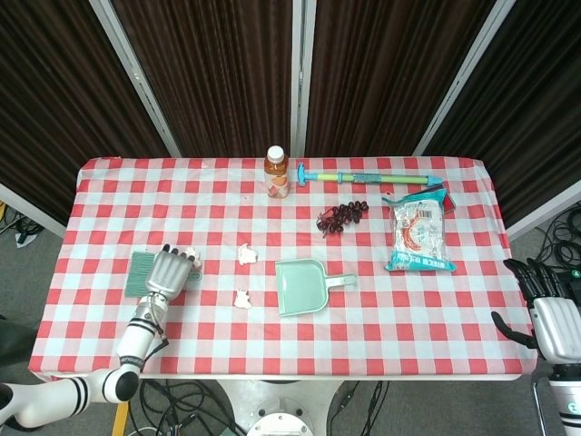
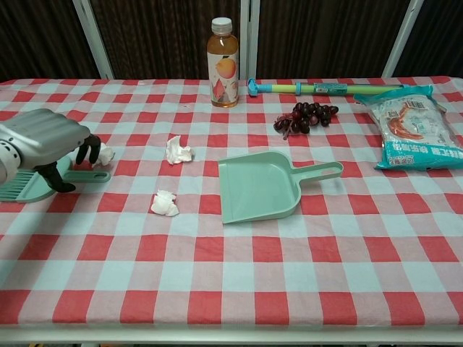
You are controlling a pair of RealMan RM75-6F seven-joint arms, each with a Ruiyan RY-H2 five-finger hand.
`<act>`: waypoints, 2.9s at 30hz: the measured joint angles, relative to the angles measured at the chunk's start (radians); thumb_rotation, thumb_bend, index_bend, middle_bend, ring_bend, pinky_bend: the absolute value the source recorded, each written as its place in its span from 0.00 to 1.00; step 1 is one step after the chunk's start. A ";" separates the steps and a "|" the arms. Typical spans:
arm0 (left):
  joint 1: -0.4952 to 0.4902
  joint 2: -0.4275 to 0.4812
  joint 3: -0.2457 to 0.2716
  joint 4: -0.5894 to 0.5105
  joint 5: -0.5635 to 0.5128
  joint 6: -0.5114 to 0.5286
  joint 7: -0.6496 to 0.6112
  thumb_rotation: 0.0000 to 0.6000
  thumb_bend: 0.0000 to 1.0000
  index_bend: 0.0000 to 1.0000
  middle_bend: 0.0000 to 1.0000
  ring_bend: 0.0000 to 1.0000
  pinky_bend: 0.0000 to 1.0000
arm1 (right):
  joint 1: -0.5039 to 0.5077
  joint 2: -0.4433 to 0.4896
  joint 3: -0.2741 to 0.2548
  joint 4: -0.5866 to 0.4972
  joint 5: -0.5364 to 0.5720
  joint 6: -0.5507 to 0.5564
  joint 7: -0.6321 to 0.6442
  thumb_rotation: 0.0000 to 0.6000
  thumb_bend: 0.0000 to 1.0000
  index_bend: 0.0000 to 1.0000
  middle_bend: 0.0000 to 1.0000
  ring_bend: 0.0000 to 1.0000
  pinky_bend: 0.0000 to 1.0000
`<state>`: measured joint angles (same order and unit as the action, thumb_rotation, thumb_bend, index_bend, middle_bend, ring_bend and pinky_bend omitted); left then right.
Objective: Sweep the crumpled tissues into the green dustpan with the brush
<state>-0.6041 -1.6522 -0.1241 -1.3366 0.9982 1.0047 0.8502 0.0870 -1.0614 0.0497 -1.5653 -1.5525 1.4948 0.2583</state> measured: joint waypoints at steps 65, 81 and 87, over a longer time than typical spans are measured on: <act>0.060 0.292 0.092 -0.085 0.434 0.091 -0.882 1.00 0.42 0.52 0.55 0.39 0.29 | 0.407 -0.366 0.115 -0.074 0.268 -0.488 -0.771 1.00 0.17 0.35 0.31 0.09 0.04; 0.069 0.282 0.097 -0.050 0.450 0.078 -0.922 1.00 0.42 0.52 0.55 0.39 0.29 | 0.546 -0.604 0.120 0.104 0.436 -0.510 -0.964 1.00 0.19 0.40 0.38 0.15 0.04; 0.067 0.281 0.092 -0.047 0.449 0.072 -0.925 1.00 0.42 0.52 0.55 0.39 0.29 | 0.564 -0.627 0.110 0.124 0.455 -0.501 -0.993 1.00 0.23 0.43 0.41 0.16 0.04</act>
<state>-0.5369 -1.3710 -0.0320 -1.3839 1.4471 1.0771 -0.0751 0.6508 -1.6881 0.1595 -1.4411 -1.0975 0.9935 -0.7344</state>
